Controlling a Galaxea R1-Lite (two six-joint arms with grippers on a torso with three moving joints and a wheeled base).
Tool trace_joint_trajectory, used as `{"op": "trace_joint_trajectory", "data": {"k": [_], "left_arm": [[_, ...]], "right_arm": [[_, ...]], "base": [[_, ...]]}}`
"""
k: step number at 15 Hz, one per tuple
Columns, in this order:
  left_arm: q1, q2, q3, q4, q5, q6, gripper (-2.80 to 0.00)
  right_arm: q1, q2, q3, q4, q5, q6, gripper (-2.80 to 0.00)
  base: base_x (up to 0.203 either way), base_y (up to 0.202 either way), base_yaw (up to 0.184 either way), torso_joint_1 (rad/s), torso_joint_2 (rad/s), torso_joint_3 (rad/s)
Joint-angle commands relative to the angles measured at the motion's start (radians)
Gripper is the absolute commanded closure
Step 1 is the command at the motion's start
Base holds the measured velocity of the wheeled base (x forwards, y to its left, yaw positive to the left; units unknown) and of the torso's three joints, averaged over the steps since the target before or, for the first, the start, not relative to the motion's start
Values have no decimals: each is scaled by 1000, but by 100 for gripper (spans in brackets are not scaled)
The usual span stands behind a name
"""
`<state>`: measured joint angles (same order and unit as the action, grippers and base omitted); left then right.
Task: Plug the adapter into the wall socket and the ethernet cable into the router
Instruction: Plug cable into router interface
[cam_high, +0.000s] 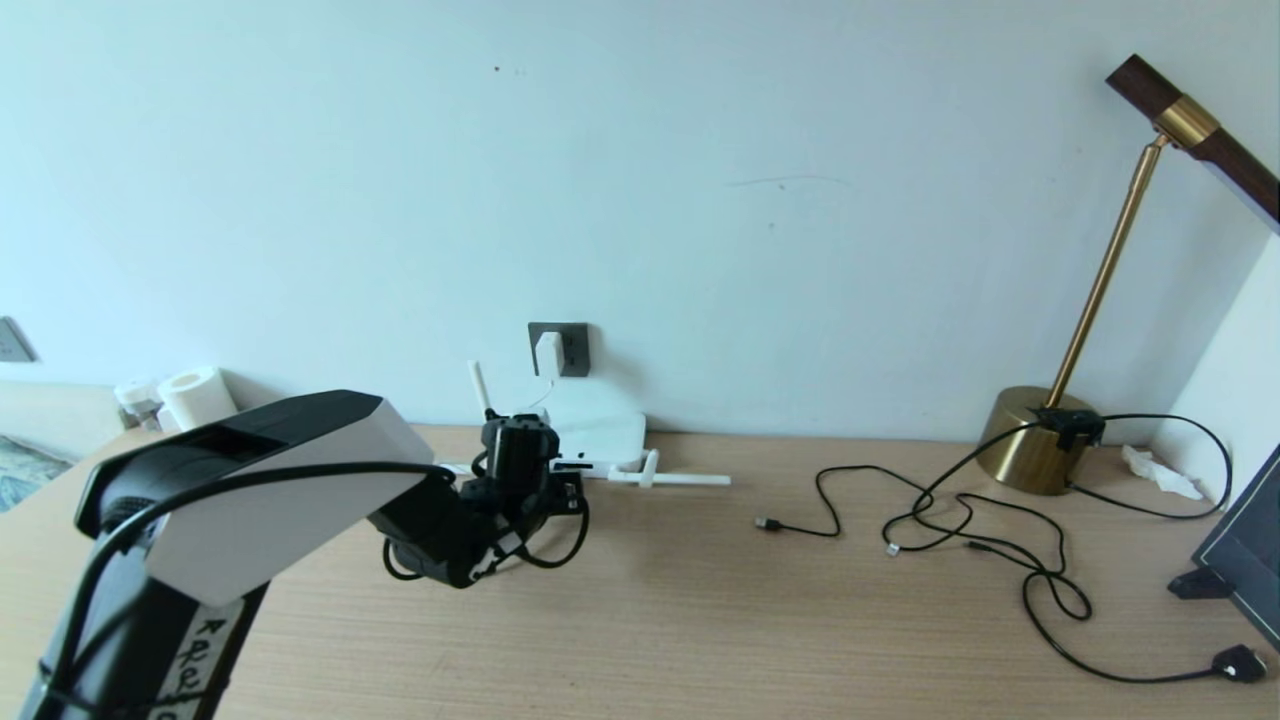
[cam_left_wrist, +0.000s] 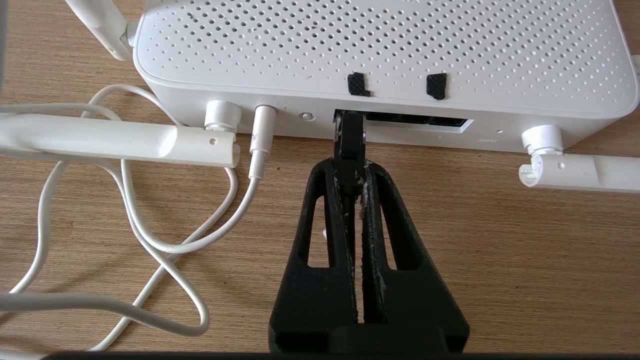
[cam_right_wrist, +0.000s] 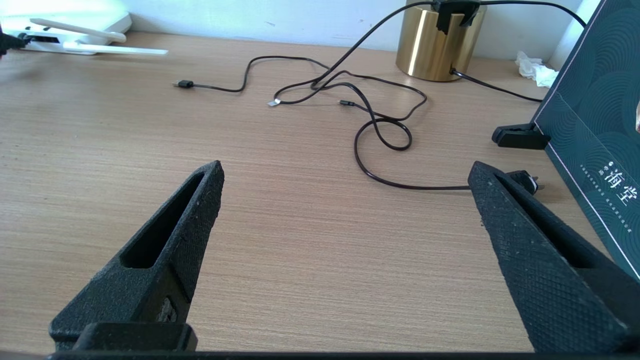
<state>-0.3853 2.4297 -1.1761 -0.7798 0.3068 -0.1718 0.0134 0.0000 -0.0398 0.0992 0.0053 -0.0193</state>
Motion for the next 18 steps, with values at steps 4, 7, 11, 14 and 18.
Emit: {"op": "trace_joint_trajectory", "data": {"k": [4, 7, 11, 14, 18], "left_arm": [[-3, -4, -9, 12, 6, 0, 0], [-4, -4, -19, 23, 21, 2, 0], [-4, -3, -27, 31, 21, 2, 0], [-6, -1, -43, 33, 23, 0, 0], [-5, -1, -48, 33, 23, 0, 0]], "right_arm": [[0, 2, 0, 0, 1, -1, -280], [0, 2, 0, 0, 1, -1, -280], [0, 2, 0, 0, 1, -1, -280], [0, 2, 0, 0, 1, -1, -280], [0, 2, 0, 0, 1, -1, -280]], "base": [[0, 0, 0, 0, 0, 0], [0, 0, 0, 0, 0, 0], [0, 0, 0, 0, 0, 0], [0, 0, 0, 0, 0, 0], [0, 0, 0, 0, 0, 0]]}}
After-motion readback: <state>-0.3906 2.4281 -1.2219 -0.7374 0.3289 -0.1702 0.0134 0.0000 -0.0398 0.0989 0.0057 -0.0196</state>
